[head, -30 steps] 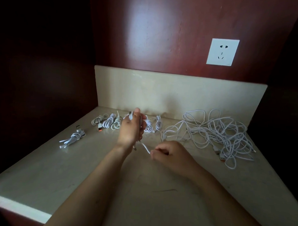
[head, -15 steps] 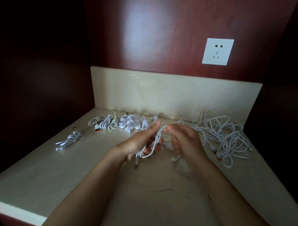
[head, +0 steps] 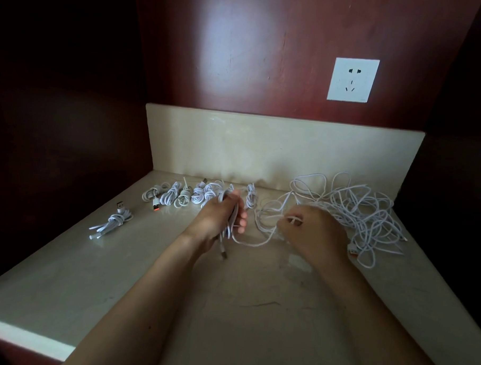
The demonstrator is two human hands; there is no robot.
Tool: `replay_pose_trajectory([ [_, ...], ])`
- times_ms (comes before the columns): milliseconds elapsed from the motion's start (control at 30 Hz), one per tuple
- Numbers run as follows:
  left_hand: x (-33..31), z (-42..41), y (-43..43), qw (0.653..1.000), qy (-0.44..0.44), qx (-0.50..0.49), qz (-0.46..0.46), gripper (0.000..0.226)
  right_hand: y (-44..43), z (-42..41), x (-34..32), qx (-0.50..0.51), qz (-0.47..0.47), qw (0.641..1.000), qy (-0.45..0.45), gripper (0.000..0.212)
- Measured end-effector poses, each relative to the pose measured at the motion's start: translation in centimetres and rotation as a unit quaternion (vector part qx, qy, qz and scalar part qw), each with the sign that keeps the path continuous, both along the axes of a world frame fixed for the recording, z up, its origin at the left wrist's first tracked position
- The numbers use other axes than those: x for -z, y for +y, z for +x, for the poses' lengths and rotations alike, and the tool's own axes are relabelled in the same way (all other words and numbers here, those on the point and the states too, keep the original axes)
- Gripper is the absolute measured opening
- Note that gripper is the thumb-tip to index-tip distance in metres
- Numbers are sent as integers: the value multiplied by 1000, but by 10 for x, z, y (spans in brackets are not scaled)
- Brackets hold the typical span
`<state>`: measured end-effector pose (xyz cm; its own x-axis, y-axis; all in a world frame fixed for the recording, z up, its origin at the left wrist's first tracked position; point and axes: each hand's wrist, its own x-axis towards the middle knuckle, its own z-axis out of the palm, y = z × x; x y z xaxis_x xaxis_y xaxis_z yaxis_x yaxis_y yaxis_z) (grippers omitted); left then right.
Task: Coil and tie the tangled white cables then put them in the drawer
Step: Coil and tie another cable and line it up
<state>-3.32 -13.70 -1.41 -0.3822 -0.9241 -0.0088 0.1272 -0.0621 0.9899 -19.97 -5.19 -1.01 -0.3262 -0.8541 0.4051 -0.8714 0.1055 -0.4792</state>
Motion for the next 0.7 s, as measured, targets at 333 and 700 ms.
replay_pose_trajectory([
  [333,5,-4,2,986,-93,-25,-137,36,-9,35,24,-132,-46,979,148,36],
  [700,0,-10,7,997,55,29,-36,34,-20,45,39,-113,-106,976,154,41],
])
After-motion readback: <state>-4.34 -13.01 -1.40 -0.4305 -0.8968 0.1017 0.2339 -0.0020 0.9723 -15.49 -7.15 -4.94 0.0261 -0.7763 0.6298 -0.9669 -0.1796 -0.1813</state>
